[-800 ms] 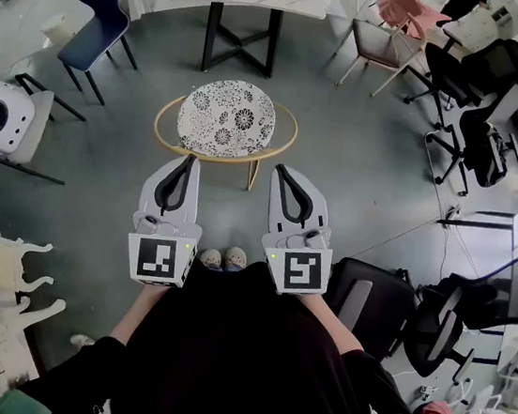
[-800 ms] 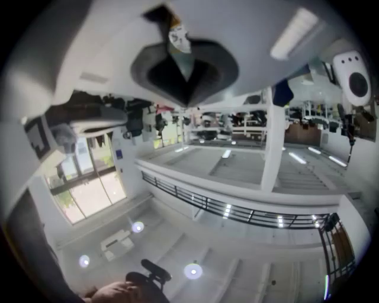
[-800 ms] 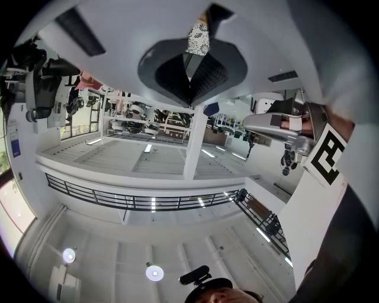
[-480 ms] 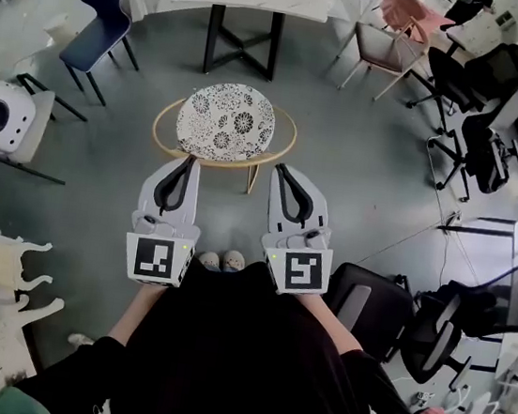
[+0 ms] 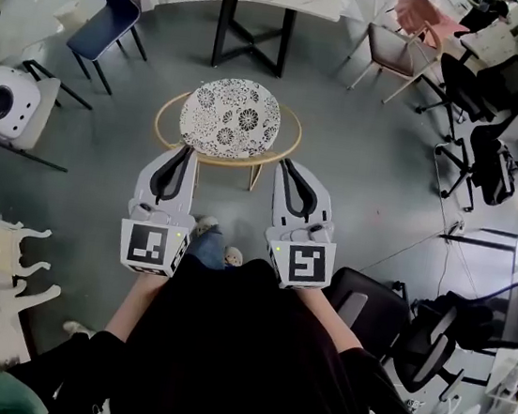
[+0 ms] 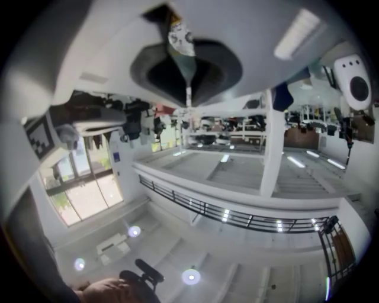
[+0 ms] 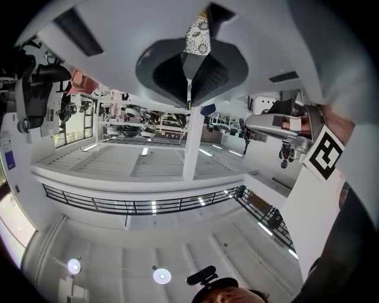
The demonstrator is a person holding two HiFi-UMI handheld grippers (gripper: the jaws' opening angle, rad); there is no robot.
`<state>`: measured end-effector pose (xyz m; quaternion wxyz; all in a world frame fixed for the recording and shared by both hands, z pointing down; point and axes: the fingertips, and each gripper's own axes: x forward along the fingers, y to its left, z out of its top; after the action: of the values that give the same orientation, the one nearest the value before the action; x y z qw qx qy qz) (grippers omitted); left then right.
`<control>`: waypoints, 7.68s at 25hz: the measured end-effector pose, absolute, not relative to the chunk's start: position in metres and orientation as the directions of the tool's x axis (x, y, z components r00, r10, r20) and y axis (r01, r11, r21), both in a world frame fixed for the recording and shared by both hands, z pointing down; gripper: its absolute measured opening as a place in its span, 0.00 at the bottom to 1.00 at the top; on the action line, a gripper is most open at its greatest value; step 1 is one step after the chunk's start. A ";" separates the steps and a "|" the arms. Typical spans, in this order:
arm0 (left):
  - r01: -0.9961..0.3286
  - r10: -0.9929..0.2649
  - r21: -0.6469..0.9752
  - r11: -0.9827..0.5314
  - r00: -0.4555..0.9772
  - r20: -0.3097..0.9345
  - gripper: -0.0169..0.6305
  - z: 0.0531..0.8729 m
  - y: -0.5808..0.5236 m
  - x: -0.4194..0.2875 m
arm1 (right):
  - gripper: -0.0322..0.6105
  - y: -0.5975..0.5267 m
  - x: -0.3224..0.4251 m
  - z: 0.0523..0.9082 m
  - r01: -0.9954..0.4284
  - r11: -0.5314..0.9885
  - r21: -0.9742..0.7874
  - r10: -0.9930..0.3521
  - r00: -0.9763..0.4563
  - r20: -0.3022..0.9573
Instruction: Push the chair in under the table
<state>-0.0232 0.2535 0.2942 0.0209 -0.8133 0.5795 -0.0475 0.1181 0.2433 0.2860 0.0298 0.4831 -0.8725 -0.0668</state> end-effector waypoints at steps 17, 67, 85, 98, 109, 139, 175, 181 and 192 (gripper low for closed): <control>-0.958 -0.910 0.041 -0.285 0.284 0.302 0.21 0.405 0.155 -0.080 | 0.09 0.144 0.103 0.380 -0.851 0.504 0.149 -0.854 -0.466 0.230; -0.123 -0.265 -0.242 -0.963 0.239 0.934 0.36 0.669 0.175 -0.112 | 0.31 0.143 0.127 0.672 0.105 0.935 0.338 -0.297 -0.284 0.912; 0.028 -0.223 -0.236 -0.971 0.236 0.946 0.28 0.677 0.170 -0.108 | 0.19 0.135 0.125 0.678 0.213 0.909 0.358 -0.300 -0.260 0.918; 0.119 -0.187 -0.216 -0.969 0.216 0.958 0.22 0.680 0.175 -0.107 | 0.18 0.134 0.126 0.678 0.184 0.913 0.363 -0.316 -0.243 0.917; 0.063 -0.221 -0.240 -0.969 0.217 0.951 0.15 0.682 0.161 -0.108 | 0.18 0.119 0.127 0.678 0.161 0.911 0.380 -0.343 -0.215 0.914; -0.017 -0.302 -0.305 -0.952 0.196 0.933 0.18 0.684 -0.001 -0.116 | 0.18 -0.029 0.124 0.683 0.056 0.910 0.411 -0.405 -0.092 0.910; -0.069 -0.298 -0.290 -0.954 0.170 0.939 0.20 0.684 -0.222 -0.108 | 0.18 -0.254 0.131 0.684 0.075 0.908 0.413 -0.402 -0.129 0.907; -0.072 -0.281 -0.272 -0.960 0.181 0.942 0.20 0.687 -0.223 -0.102 | 0.18 -0.259 0.137 0.685 0.100 0.909 0.404 -0.389 -0.145 0.910; -0.088 -0.254 -0.241 -0.966 0.174 0.952 0.21 0.688 -0.223 -0.104 | 0.18 -0.261 0.135 0.684 0.085 0.909 0.407 -0.393 -0.147 0.908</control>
<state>-0.1036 -0.2231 0.6883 0.0654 -0.7632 0.1119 -0.6330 0.1352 -0.2612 0.6840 0.6446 0.1046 -0.7343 -0.1854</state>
